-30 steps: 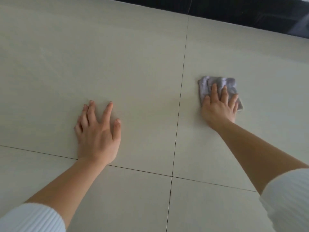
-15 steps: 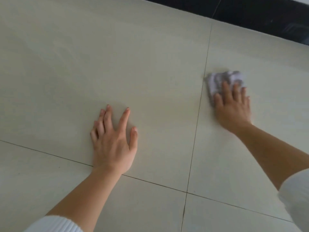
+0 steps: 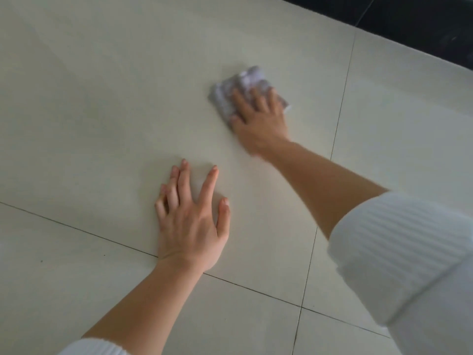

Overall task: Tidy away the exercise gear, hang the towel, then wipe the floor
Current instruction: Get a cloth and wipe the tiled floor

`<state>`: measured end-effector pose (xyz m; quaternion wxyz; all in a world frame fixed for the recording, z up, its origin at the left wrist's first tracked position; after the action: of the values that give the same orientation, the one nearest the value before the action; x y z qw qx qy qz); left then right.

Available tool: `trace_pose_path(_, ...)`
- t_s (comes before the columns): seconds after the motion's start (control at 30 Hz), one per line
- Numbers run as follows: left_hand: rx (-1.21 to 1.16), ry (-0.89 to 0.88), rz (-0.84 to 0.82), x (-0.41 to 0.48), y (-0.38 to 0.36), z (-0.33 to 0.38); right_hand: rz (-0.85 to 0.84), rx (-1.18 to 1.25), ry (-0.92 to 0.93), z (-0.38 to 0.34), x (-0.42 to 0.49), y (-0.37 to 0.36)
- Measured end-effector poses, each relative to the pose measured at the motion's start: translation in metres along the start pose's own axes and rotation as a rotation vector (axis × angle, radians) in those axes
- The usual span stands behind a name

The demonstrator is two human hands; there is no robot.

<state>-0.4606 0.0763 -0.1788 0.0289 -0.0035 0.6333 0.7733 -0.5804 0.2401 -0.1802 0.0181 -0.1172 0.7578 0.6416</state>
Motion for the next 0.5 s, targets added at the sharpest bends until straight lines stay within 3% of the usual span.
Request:
trace_pose_path(0.1,-0.007,0.000,-0.001,0.000,0.001,-0.001,-0.057,0.043,0.227,-0.043,-0.012,-0.008)
trace_pose_path(0.2,-0.012,-0.005,0.000,0.000,0.001,-0.001,-0.085,-0.022,0.292,-0.017,-0.037,-0.006)
trace_pose_path(0.37,-0.027,0.006,-0.032,-0.001,0.000,-0.001,-0.007,-0.012,-0.307,0.108,-0.125,-0.005)
trace_pose_path(0.5,-0.045,-0.003,-0.034,-0.002,0.000,0.001,0.044,0.091,-0.617,0.131,-0.189,-0.004)
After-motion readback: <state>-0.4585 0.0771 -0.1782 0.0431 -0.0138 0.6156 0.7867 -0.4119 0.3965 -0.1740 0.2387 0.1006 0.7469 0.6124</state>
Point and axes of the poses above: each hand's wrist, its own x-axis towards the middle knuckle, its own y-axis out of the back of the hand, z = x × y, the point moved 7 cm from there along x, towards the middle knuckle, and after that the axes turned 11 degrees about y, right-handed, at the moved point
